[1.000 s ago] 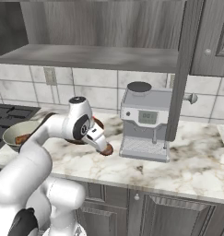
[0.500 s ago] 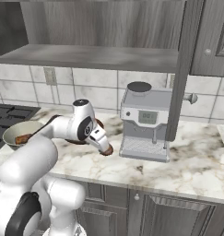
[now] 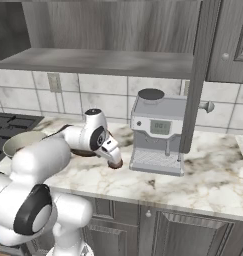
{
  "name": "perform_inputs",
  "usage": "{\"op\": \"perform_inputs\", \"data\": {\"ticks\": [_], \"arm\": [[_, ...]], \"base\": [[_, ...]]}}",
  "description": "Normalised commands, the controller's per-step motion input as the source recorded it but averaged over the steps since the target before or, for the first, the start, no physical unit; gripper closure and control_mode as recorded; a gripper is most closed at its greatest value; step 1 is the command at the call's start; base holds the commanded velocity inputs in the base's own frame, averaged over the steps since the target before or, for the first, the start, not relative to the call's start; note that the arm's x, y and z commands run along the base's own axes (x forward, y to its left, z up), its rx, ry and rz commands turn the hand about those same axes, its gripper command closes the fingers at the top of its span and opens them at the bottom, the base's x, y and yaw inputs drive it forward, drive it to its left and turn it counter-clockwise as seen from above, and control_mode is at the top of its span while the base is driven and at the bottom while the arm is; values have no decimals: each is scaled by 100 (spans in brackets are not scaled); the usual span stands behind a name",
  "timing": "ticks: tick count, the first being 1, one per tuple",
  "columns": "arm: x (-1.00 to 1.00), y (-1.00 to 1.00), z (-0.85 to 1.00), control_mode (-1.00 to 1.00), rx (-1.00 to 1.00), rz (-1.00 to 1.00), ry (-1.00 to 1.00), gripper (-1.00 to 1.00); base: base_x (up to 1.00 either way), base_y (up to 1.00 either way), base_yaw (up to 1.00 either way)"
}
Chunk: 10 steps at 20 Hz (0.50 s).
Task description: Pick both bowls and place them on the counter. Then place the bread in one bowl and place the bread in the other bowl.
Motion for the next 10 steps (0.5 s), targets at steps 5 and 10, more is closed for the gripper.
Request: {"op": "perform_inputs", "data": {"ticks": [5, 10], "arm": [[18, -4, -16, -100, 0, 0, 1, -100], [13, -1, -17, -100, 0, 0, 0, -100]], "base": [[0, 0, 0], [0, 0, 0]]}}
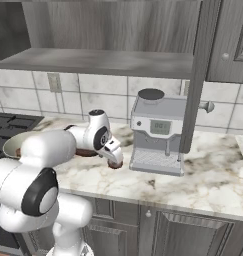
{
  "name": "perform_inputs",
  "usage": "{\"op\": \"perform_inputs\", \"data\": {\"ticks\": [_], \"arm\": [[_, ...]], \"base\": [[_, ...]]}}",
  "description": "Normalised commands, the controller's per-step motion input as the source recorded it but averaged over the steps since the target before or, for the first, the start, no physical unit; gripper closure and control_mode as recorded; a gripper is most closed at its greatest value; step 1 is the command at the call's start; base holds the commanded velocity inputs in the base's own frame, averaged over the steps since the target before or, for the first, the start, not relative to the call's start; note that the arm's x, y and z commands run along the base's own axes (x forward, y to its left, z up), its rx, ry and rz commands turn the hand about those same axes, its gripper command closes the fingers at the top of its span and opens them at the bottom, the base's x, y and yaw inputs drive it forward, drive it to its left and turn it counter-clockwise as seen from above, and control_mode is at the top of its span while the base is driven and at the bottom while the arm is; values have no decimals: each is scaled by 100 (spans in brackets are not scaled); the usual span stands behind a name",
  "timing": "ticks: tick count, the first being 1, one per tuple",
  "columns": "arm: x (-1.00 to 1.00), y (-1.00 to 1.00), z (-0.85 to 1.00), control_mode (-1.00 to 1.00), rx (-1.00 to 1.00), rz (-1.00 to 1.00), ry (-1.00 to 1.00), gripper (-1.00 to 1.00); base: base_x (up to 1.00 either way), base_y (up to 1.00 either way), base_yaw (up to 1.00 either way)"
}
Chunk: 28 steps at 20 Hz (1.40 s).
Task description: Pick both bowls and place them on the counter. Then place the bread in one bowl and place the bread in the other bowl.
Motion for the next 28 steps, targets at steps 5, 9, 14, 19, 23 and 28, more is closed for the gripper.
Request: {"op": "perform_inputs", "data": {"ticks": [5, 9, 14, 19, 23, 28], "arm": [[11, 0, -21, -100, 0, 0, 0, -100], [18, 0, -18, -100, 0, 0, 0, -100], [20, -1, -16, -100, 0, 0, 0, -100], [23, 0, -12, -100, 0, 0, 0, -100], [25, -1, -9, -100, 0, 0, 0, -100], [24, -5, -7, -100, 0, 0, 0, -100]], "base": [[0, 0, 0], [0, 0, 0], [0, 0, 0], [0, 0, 0], [0, 0, 0], [0, 0, 0]]}}
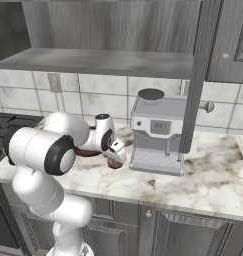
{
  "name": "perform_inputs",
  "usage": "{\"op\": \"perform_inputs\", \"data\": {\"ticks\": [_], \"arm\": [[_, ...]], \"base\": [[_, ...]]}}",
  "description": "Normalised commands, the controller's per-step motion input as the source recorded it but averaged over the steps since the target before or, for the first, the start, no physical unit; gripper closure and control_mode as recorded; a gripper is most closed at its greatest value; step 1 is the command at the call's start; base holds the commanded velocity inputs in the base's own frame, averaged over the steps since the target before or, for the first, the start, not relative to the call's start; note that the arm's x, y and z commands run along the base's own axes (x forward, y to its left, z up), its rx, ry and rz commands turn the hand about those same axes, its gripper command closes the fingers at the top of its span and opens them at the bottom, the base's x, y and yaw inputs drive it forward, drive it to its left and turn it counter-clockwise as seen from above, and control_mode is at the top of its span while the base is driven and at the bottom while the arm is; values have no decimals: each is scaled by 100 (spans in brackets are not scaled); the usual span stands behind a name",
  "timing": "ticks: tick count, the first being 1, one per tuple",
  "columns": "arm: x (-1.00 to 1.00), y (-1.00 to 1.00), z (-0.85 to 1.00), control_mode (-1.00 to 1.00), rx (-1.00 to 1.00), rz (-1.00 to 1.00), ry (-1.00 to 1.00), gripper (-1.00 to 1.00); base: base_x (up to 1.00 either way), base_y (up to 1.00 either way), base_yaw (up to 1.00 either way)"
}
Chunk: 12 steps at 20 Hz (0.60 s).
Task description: Pick both bowls and place them on the counter. Then place the bread in one bowl and place the bread in the other bowl.
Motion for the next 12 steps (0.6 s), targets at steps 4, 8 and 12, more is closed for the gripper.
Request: {"op": "perform_inputs", "data": {"ticks": [4, 8, 12], "arm": [[22, -8, -8, -100, 0, 0, 0, -100], [11, -2, -17, -100, 0, 0, 0, -100], [0, 0, -18, -100, 0, 0, 0, -100]], "base": [[0, 0, 0], [0, 0, 0], [0, 0, 0]]}}
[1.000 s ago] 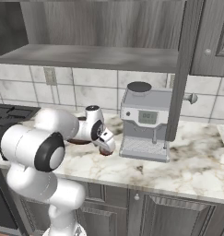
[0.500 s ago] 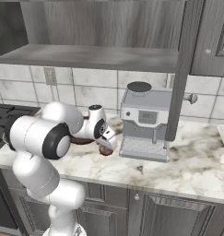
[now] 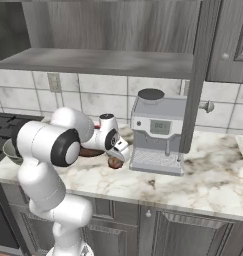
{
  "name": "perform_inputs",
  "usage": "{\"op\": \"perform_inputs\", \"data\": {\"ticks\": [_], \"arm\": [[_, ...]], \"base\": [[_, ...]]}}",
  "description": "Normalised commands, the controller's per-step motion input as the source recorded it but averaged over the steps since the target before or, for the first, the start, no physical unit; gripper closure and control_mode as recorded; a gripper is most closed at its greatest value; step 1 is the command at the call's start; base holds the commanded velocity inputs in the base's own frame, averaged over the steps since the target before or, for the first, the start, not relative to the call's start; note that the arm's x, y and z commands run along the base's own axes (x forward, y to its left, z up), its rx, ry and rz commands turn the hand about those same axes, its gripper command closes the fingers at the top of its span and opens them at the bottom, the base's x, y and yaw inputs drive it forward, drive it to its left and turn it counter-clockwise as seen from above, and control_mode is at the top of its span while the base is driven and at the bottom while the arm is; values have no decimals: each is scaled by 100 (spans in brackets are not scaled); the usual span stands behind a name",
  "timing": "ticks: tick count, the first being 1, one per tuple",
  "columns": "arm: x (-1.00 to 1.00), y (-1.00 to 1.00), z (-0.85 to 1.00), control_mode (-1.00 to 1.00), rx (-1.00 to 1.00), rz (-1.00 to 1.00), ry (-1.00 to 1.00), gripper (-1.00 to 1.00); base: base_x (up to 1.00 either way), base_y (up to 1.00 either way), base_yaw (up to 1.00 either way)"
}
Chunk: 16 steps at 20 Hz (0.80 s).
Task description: Pick both bowls and place them on the counter. Then place the bread in one bowl and place the bread in the other bowl.
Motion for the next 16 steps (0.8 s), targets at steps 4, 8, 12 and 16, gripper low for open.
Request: {"op": "perform_inputs", "data": {"ticks": [4, 8, 12, 16], "arm": [[0, 0, -16, -100, 0, 0, 0, -100], [0, 0, -20, -100, 0, 0, 0, -100], [-4, 0, -17, -100, 0, 0, 0, -100], [-6, -1, -9, -100, 0, 0, 0, -100]], "base": [[0, 0, 0], [0, 0, 0], [0, 0, 0], [0, 0, 0]]}}
